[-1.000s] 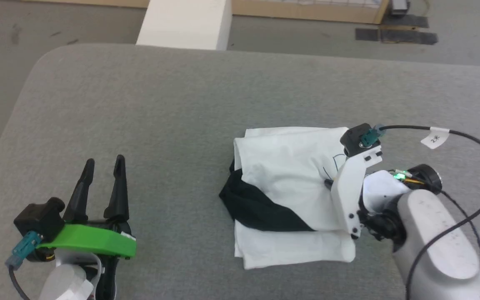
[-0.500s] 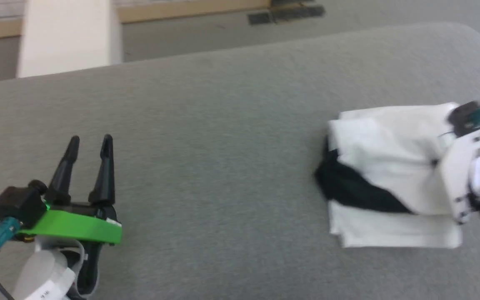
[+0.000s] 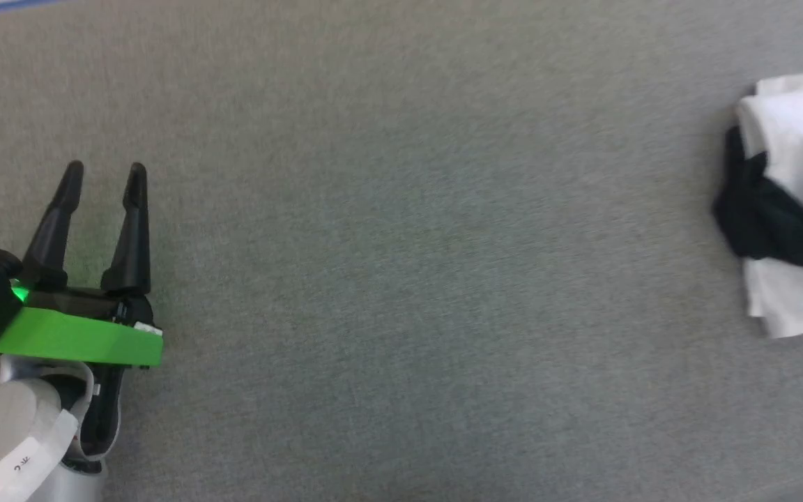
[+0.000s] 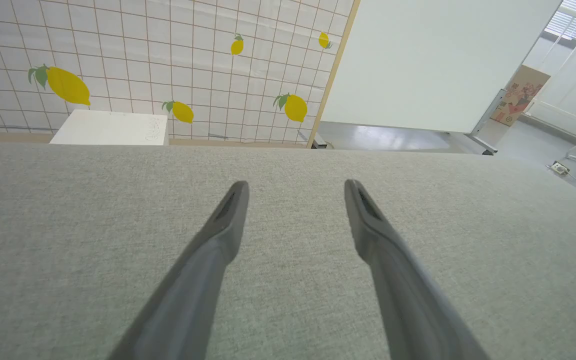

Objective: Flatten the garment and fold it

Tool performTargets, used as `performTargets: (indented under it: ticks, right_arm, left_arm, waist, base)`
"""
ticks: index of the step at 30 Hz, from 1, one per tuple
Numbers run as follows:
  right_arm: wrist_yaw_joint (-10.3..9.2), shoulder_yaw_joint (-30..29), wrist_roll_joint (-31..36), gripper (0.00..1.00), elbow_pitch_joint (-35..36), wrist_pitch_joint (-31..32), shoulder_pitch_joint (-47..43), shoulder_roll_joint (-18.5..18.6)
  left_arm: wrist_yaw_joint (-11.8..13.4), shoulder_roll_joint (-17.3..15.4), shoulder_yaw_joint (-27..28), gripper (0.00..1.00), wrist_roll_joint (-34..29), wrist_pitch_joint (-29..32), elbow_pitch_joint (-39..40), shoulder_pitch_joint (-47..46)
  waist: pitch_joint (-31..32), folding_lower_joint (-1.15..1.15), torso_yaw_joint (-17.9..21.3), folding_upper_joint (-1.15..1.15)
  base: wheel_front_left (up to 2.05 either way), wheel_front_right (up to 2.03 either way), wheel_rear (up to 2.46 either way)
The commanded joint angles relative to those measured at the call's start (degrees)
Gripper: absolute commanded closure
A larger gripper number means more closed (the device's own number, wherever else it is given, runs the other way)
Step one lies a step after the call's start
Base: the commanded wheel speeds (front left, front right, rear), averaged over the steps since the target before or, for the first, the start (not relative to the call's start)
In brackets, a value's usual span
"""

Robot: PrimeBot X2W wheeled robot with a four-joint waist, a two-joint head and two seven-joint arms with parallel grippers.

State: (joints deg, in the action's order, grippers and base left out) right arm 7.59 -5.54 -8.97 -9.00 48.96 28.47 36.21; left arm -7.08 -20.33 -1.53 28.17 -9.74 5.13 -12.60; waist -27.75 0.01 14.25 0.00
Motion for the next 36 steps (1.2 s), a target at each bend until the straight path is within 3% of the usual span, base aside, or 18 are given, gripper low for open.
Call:
performTargets:
  ticks: [1, 7, 8, 9, 16, 22, 28, 36]
  right_arm:
    - [-0.1, -0.71, 0.82, 1.0, -0.46, -1.53, 1.0, 0.26]
    - [-0.1, -5.87, 6.12, 1.0, -3.52, -5.93, 2.31, 0.09]
    - [-0.1, -6.34, 7.65, 0.72, -3.87, -7.07, 2.44, 0.26]
    - [-0.1, -6.78, 8.86, 0.0, -4.87, -7.12, 2.5, 0.37]
    - [-0.1, -11.68, 13.32, 0.0, -6.48, -10.93, 5.4, -0.79]
    - [-0.1, -15.73, 11.89, 0.0, -5.38, -20.76, 12.17, -5.44]
    - [-0.1, -10.48, 8.87, 0.0, -3.8, -30.47, 17.53, -9.46]
    - [-0.1, -1.8, 1.75, 0.0, -0.62, -43.64, 16.5, -19.34]
  left_arm:
    - [-0.11, -0.62, 0.31, 0.0, 0.4, -0.22, 0.43, -0.88]
    - [0.17, -1.26, 1.09, 0.0, 0.93, -0.41, 1.36, -0.96]
    - [0.18, -1.28, 1.17, 0.0, 1.0, -0.52, 1.4, -0.97]
    - [0.2, -1.32, 1.25, 0.0, 1.09, -0.61, 1.34, -0.97]
    - [0.35, -1.0, 1.11, 0.0, 1.22, -1.49, 0.29, -0.74]
    - [0.78, 0.62, 1.81, 0.0, 2.4, -2.93, -1.68, -0.24]
    - [2.03, 2.58, 3.88, 0.0, 3.2, -4.28, -3.37, 1.54]
    - [3.75, 6.76, 7.43, 0.0, 3.31, -5.14, -3.99, 4.93]
  waist:
    - [-5.89, -0.01, -3.75, 0.0]
    - [-8.63, -0.01, -6.22, 0.0]
    - [-8.74, -0.01, -6.42, 0.0]
    - [-8.8, -0.01, -6.64, 0.0]
    - [-6.75, -0.01, -6.75, 0.0]
    - [-0.78, -0.01, -6.44, 0.0]
    - [7.43, -0.01, -7.06, 0.0]
    - [17.31, -0.01, -9.72, 0.0]
  base:
    - [0.0, 0.0, 0.0]
    - [0.0, 0.0, 0.0]
    - [0.0, 0.0, 0.0]
    - [0.0, 0.0, 0.0]
    - [0.0, 0.0, 0.0]
    - [0.0, 0.0, 0.0]
    - [0.0, 0.0, 0.0]
    - [0.0, 0.0, 0.0]
